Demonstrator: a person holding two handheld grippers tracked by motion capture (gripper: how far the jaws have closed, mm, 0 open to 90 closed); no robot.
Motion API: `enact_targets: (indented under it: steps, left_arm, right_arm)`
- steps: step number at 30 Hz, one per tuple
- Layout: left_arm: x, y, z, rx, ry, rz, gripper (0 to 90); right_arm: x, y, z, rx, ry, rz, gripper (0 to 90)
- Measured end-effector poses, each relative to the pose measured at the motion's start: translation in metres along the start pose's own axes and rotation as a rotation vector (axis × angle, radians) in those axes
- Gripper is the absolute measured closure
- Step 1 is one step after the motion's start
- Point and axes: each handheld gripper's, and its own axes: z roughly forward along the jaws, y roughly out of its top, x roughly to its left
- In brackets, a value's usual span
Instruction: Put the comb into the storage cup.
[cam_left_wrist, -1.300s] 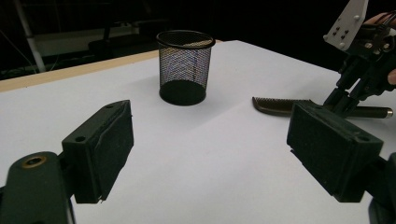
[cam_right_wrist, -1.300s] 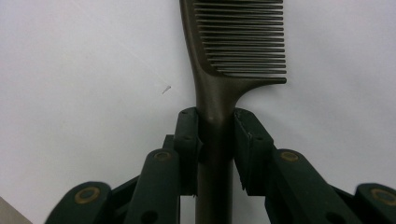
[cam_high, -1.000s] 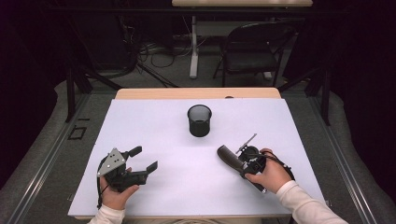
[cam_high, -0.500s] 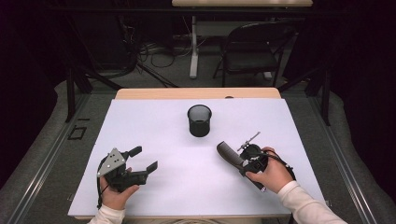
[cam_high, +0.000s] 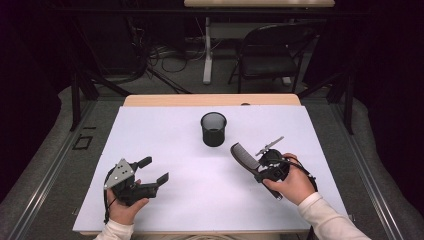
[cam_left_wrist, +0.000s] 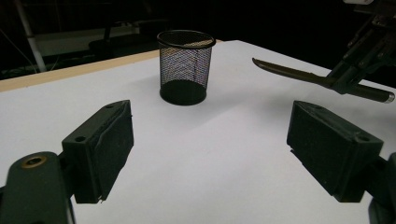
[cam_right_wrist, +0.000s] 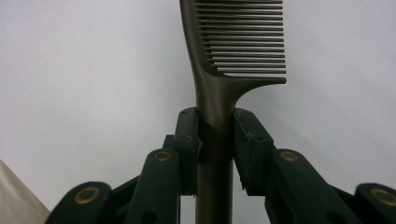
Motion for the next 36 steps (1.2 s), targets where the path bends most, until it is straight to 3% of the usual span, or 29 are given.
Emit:
enact_targets:
  steps: [4,22,36]
  left_arm:
    - [0.000,0.000,0.000,0.001,0.000,0.001,14.7]
    - [0.001,0.000,0.001,-0.001,-0.002,-0.002,14.7]
    - [0.001,-0.001,0.002,0.005,0.000,-0.006,14.7]
  right_arm:
    - [-0.001,0.001,-0.003,0.002,0.002,0.003,72.3]
    - [0.001,0.010,-0.020,-0.141,0.007,0.009,72.4]
    - [0.013,0.021,-0.029,-0.241,-0.015,-0.038,72.4]
